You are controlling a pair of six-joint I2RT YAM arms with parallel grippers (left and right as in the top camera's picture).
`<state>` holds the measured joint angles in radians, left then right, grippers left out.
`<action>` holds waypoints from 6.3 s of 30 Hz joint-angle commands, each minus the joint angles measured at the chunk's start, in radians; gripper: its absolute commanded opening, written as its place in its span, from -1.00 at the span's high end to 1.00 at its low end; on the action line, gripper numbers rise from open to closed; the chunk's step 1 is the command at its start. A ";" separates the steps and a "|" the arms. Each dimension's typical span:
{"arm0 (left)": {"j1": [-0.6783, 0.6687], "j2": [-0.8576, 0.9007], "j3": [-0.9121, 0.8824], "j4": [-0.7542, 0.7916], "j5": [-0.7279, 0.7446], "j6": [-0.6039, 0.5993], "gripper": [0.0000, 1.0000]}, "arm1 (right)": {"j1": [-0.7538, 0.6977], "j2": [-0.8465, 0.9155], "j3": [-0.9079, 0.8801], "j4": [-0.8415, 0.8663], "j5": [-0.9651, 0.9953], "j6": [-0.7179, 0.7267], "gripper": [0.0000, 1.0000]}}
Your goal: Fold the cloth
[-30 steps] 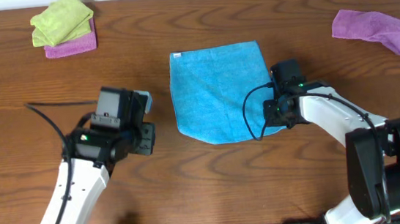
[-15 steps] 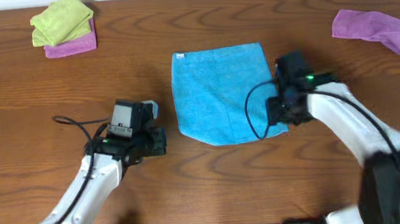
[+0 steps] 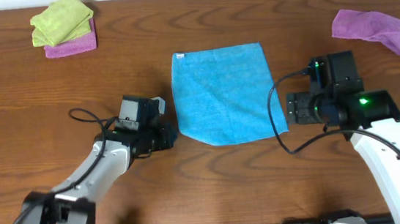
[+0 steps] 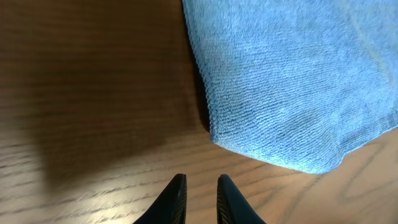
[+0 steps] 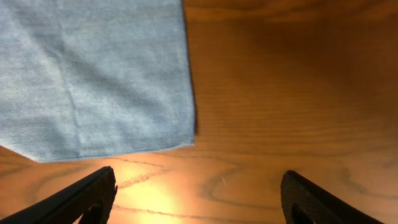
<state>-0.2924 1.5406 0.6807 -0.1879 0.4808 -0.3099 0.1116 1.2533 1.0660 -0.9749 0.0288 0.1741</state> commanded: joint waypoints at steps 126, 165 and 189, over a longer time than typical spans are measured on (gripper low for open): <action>0.040 0.204 -0.161 0.335 0.438 -0.113 0.47 | 0.103 -0.010 -0.145 0.072 -0.403 -0.124 -0.31; 0.023 0.204 -0.161 0.377 0.126 -0.024 0.15 | 0.103 -0.010 -0.145 0.048 -0.399 -0.128 -0.33; -0.150 0.204 -0.161 0.425 0.161 -0.117 -0.01 | 0.103 -0.010 -0.145 0.011 -0.400 -0.127 -0.30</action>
<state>-0.4286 1.6970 0.5659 0.3061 0.6609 -0.4088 0.2066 1.2518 0.9257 -0.9600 -0.3668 0.0628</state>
